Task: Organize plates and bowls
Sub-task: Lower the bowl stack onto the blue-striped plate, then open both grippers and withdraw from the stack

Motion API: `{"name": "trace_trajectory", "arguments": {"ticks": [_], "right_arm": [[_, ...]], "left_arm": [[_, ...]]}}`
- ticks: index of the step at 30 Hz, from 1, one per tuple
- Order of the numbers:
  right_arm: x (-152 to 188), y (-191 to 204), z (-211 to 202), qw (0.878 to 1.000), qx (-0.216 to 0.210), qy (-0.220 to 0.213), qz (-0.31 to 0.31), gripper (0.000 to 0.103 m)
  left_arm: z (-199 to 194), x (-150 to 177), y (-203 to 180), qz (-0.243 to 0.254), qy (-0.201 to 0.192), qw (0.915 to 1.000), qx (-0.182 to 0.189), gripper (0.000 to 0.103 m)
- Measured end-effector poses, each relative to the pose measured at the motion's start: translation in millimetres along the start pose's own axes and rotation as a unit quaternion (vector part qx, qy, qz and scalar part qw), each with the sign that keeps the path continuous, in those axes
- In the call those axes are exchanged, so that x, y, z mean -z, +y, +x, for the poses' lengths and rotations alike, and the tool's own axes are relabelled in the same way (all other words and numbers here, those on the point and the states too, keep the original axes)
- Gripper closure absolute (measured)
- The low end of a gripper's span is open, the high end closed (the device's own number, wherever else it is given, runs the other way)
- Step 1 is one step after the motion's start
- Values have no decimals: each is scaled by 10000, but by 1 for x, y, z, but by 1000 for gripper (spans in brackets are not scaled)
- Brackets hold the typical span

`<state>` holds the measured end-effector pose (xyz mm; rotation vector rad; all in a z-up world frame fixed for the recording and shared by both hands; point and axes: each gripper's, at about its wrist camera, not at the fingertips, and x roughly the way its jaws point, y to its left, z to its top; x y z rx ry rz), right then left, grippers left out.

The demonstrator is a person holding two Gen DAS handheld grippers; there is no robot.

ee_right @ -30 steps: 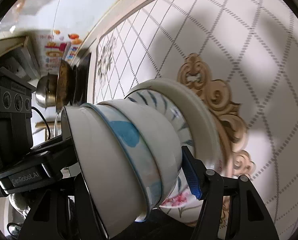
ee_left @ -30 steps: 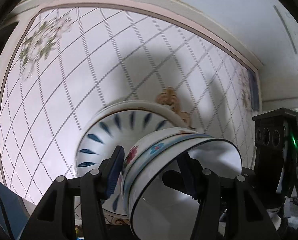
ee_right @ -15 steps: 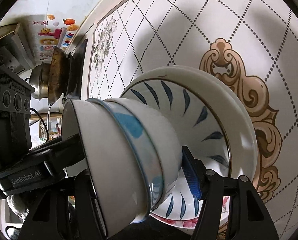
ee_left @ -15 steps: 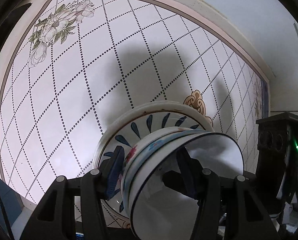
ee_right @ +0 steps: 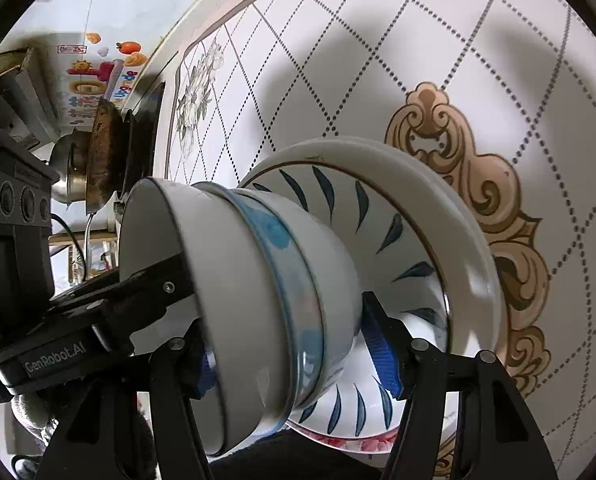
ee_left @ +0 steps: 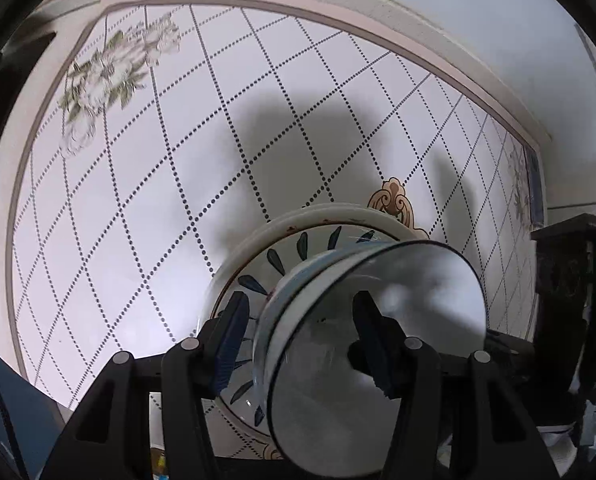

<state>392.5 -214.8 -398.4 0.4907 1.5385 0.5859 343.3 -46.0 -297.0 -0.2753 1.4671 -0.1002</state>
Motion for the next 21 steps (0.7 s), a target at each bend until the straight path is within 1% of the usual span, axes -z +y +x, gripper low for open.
{"name": "trace_trajectory", "arguments": {"ticks": [7,10,12,14,16,17,19,20,21], "right_arm": [[16,11,-36,9976,482,-479,-112,38],[30,22,-60,9934,756,-851,-166,37],[41,32,-74,9894,947,-1074,-240,30],[55,45,-91,9822,1222,-1390,-305,14],[68,57,-103,9752,1442,-1633,-383,12],[79,67,-111,9699,1589,-1799,-400,10],[98,80,-124,9616,1746,-2078,-411,8],[106,85,-128,9590,1775,-2168,-415,8],[118,92,-135,9550,1826,-2302,-412,8]], "left_arm": [[-32,17,-6,335,-468,9978,-321,51],[-53,30,-5,453,-767,9950,-453,51],[-64,38,-5,511,-923,9931,-502,51],[-76,46,-4,621,-1086,9905,-568,51],[-90,57,-4,724,-1262,9875,-612,42],[-97,62,-4,761,-1346,9861,-611,39],[-116,76,-4,873,-1593,9814,-617,24],[-125,84,-5,932,-1718,9787,-634,21],[-137,94,-5,1000,-1880,9747,-683,15]]}}
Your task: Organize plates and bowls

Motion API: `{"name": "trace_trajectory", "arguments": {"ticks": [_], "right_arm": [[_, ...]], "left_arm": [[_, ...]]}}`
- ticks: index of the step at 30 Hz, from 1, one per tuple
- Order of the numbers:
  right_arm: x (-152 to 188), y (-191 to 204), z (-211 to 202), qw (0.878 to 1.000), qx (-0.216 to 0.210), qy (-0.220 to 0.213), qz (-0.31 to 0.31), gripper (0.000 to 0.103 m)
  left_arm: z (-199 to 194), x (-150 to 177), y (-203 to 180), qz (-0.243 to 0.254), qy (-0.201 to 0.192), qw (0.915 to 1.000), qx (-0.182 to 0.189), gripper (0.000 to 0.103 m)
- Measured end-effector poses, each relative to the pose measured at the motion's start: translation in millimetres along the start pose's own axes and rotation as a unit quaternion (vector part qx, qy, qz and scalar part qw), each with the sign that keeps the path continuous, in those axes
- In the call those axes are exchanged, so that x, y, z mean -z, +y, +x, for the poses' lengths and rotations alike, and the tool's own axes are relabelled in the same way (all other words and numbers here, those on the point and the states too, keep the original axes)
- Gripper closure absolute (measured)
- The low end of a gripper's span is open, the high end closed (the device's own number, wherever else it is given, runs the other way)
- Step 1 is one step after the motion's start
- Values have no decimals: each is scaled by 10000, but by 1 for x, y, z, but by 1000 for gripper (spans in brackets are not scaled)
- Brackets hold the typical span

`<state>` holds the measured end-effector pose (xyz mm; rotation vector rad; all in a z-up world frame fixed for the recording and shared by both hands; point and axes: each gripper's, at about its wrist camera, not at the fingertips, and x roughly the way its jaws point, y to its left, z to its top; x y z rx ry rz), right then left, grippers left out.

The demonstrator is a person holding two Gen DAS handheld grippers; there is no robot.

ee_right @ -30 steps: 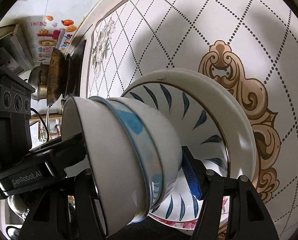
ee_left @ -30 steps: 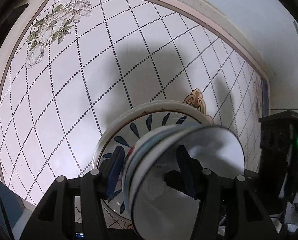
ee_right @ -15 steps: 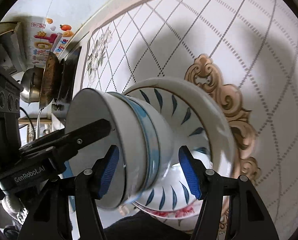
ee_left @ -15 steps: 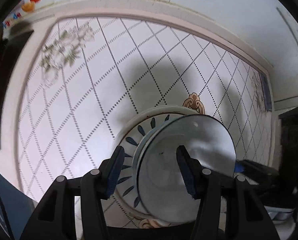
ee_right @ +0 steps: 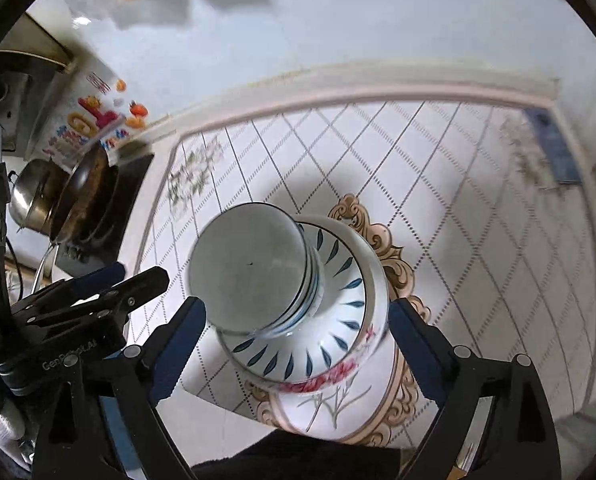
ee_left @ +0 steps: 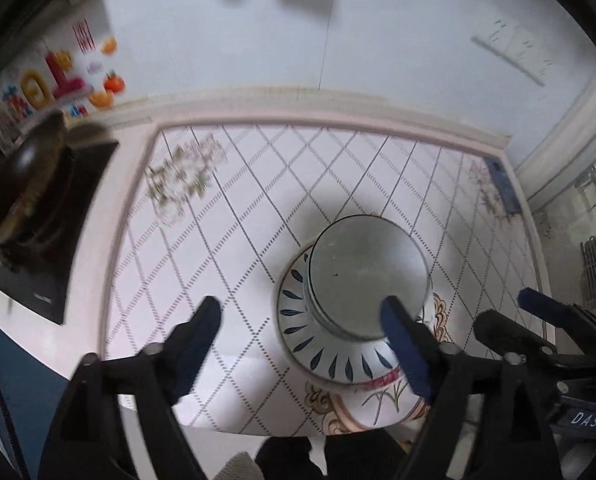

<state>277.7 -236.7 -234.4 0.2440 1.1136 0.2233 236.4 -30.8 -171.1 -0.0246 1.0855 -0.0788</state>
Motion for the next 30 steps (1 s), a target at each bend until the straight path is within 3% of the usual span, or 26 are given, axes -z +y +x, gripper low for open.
{"name": "trace_trajectory", "arguments": {"ticks": [2,6,17,30], "right_arm": [[15,9,-28,9995,193,-253,-26,7],[46,31,-78,9962,522,-692,-104,5],[119,73,-208,9823,816,-1663,-282,3],[152,82,-265,9746,934,-1997,-401,2]], "left_arm": [[-25,9,0,91,-264,9996,-56,8],[-72,32,0,163,-704,9974,-65,7],[-166,84,-4,178,-1362,9905,-111,4],[-222,115,-7,-63,-1822,9826,-353,3]]}}
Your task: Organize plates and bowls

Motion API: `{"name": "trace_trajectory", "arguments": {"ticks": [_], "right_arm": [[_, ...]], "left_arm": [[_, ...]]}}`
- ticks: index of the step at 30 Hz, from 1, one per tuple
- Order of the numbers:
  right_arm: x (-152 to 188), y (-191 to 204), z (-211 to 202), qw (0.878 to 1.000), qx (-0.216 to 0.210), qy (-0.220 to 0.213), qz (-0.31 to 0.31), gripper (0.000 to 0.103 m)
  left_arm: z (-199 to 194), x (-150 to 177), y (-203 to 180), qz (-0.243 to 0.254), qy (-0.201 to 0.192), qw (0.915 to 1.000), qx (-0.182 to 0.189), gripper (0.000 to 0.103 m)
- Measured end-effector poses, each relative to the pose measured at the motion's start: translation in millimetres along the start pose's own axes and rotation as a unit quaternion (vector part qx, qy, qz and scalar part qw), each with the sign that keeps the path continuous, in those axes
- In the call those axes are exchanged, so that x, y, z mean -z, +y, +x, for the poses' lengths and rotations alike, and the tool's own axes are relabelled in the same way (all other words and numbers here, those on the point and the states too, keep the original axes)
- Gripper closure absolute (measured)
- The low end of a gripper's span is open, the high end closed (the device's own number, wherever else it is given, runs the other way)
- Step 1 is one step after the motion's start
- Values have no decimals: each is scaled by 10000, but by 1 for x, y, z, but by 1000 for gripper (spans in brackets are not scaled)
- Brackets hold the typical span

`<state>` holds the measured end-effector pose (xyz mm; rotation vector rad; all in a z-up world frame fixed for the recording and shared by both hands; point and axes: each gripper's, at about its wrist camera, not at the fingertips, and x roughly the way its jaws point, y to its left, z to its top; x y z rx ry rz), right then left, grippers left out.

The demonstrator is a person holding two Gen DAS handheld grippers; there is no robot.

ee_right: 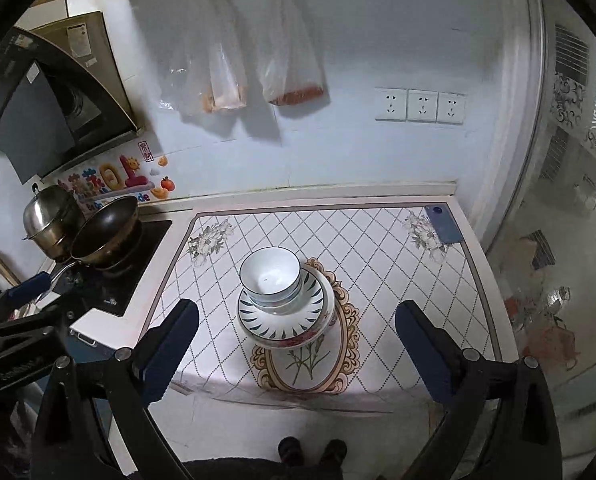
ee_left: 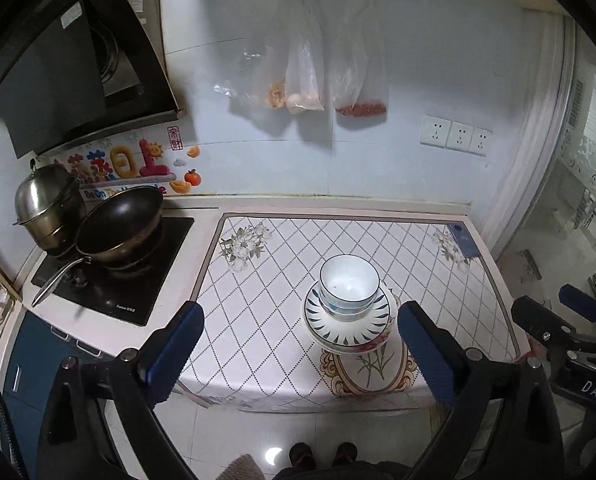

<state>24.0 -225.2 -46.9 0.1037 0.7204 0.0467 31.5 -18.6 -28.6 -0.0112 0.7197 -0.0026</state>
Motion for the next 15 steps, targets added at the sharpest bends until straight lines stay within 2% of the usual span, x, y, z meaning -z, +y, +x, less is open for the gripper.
{"name": "trace_trajectory", "arguments": {"ticks": [15], "right_arm": [[7,-10,-18,9998,56,-204,-65,2]], "left_arm": [[-11,11,-8,-67,-122,9999,-56,0]]}}
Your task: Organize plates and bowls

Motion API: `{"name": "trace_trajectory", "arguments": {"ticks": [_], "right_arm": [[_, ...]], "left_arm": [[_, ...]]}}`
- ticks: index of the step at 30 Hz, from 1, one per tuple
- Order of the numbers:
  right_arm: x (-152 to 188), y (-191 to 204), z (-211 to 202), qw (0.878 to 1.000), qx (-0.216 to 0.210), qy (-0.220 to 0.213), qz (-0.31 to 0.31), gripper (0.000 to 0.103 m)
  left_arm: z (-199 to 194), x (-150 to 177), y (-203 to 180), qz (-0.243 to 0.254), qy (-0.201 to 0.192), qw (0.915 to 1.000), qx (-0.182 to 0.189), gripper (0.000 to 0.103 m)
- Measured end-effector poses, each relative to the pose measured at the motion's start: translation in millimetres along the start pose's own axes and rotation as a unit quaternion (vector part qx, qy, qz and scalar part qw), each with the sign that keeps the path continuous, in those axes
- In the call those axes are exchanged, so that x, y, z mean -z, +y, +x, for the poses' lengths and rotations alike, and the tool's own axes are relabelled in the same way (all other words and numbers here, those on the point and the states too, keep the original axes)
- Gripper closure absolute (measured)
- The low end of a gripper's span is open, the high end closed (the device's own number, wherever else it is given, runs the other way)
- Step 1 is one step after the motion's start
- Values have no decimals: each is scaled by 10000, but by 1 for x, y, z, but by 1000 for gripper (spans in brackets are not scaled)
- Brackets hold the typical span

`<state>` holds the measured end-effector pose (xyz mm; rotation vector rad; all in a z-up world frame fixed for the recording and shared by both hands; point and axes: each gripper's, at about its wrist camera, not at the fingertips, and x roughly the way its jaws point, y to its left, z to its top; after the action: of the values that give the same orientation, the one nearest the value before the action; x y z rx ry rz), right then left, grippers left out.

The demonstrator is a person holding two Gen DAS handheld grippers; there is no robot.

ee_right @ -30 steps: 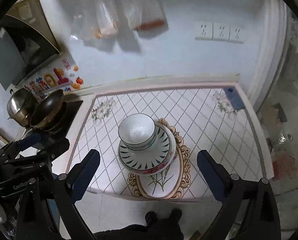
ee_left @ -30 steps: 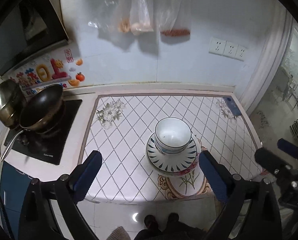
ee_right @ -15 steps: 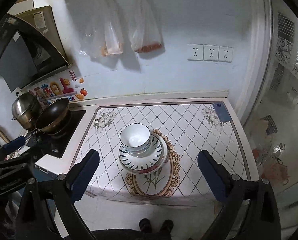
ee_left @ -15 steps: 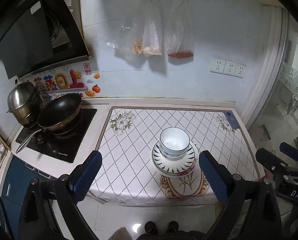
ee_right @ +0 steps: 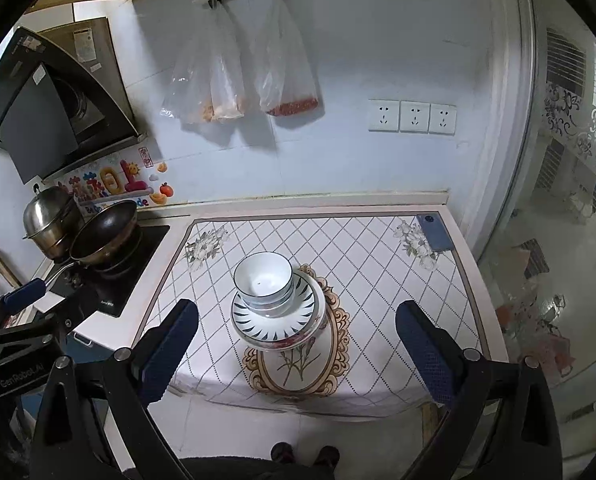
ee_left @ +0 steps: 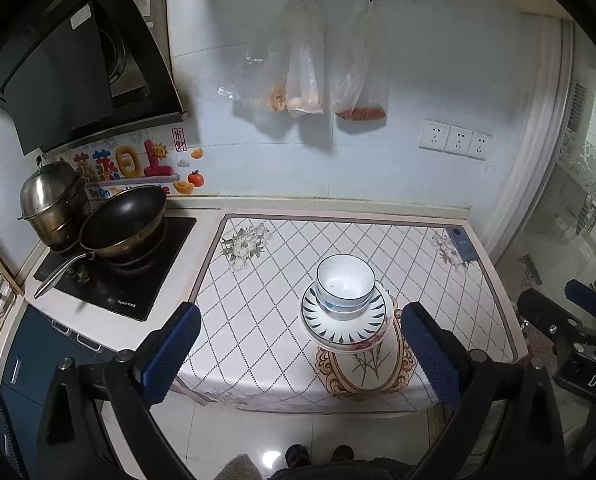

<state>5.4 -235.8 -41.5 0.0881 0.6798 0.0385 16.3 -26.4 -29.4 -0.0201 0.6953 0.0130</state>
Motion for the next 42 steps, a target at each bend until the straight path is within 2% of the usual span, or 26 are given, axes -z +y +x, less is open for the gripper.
{"name": "trace_trajectory", "arguments": {"ticks": [19,42], "right_arm": [[-1,-2,0,10000,30,-78,-16,1],[0,-4,0,9999,140,5,-56,1]], "left_arm": [[-3,0,2,57,-46,10000,-51,0],[2,2,1,58,65,9999,71,0]]}}
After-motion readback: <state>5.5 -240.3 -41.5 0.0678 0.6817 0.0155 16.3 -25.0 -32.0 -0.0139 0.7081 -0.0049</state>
